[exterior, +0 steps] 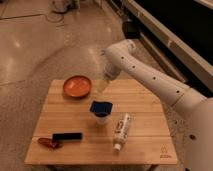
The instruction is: Push the ceramic bowl across the table
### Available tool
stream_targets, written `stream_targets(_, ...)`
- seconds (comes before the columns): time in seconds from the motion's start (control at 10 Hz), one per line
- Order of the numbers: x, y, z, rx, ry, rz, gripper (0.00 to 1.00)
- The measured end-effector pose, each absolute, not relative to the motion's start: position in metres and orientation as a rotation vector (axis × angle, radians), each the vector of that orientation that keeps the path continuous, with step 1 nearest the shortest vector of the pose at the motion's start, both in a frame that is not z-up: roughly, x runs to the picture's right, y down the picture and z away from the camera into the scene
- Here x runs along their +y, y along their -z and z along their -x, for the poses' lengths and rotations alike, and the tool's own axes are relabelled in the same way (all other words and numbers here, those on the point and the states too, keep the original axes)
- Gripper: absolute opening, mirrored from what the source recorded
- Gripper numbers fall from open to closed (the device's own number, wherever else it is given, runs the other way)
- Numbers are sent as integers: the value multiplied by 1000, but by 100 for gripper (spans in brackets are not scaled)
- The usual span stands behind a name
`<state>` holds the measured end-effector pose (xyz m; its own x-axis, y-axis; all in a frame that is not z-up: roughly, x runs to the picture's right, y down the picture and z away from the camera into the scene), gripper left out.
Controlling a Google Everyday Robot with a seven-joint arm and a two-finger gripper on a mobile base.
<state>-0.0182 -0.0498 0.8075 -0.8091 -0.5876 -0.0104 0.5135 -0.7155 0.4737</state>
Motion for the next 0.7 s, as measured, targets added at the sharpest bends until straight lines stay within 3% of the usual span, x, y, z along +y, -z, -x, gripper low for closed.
stream_targets(0.7, -50, -899, 109, -578, 2519, -435, 80)
